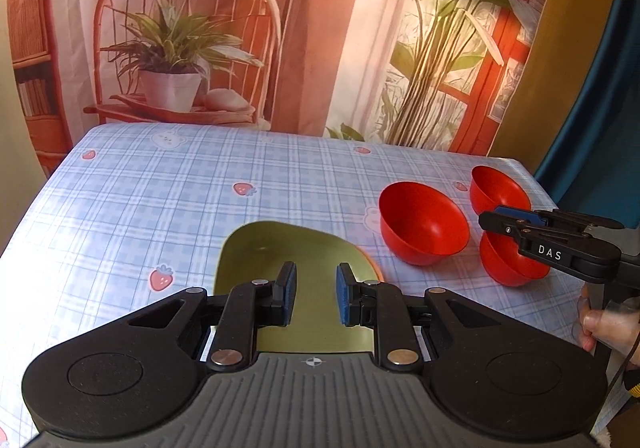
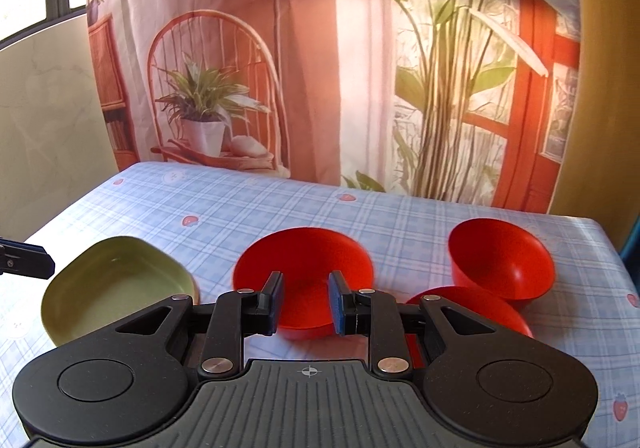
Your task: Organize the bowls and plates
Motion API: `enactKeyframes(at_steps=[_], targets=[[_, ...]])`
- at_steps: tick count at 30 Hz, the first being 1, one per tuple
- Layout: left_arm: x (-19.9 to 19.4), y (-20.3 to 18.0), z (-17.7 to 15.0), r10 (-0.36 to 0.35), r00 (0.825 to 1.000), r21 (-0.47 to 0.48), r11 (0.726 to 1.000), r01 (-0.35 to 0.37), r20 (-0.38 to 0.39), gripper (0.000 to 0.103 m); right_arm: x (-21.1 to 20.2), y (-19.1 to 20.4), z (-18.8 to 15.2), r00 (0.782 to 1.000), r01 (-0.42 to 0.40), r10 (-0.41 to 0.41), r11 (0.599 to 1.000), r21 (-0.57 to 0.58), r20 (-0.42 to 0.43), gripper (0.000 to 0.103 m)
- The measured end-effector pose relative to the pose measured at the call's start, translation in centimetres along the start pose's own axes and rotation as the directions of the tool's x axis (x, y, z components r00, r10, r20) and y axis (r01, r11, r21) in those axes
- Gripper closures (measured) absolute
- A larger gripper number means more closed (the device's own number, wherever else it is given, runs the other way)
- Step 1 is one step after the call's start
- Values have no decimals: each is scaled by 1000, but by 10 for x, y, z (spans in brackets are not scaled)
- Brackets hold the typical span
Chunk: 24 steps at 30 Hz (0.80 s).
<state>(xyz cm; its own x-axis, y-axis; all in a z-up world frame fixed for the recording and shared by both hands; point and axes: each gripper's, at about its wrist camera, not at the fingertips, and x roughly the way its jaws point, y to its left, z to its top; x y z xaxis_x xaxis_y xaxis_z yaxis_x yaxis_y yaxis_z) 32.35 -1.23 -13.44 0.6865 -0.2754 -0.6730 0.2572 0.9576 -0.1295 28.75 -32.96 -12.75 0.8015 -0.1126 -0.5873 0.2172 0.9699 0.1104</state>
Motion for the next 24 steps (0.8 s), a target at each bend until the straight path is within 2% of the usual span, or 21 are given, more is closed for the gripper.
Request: enactKeyframes(at_steps=[8, 14, 19, 24], targets=[[35, -63, 39, -27, 1000, 80, 996, 27, 0, 81, -5, -81, 1, 995, 65, -70, 995, 78, 71, 80], [74, -114, 67, -68, 998, 120, 990, 70, -16, 81, 0, -148, -8, 985, 105, -128, 978, 178, 117, 80], [115, -152, 86, -117, 992, 114, 986, 122, -49, 81, 10, -184, -14, 980, 124, -156, 964, 234, 125, 80], [154, -177, 89, -147, 983, 92, 983, 157, -105, 81, 23, -206, -29, 979, 122, -164, 947, 297, 121, 79]])
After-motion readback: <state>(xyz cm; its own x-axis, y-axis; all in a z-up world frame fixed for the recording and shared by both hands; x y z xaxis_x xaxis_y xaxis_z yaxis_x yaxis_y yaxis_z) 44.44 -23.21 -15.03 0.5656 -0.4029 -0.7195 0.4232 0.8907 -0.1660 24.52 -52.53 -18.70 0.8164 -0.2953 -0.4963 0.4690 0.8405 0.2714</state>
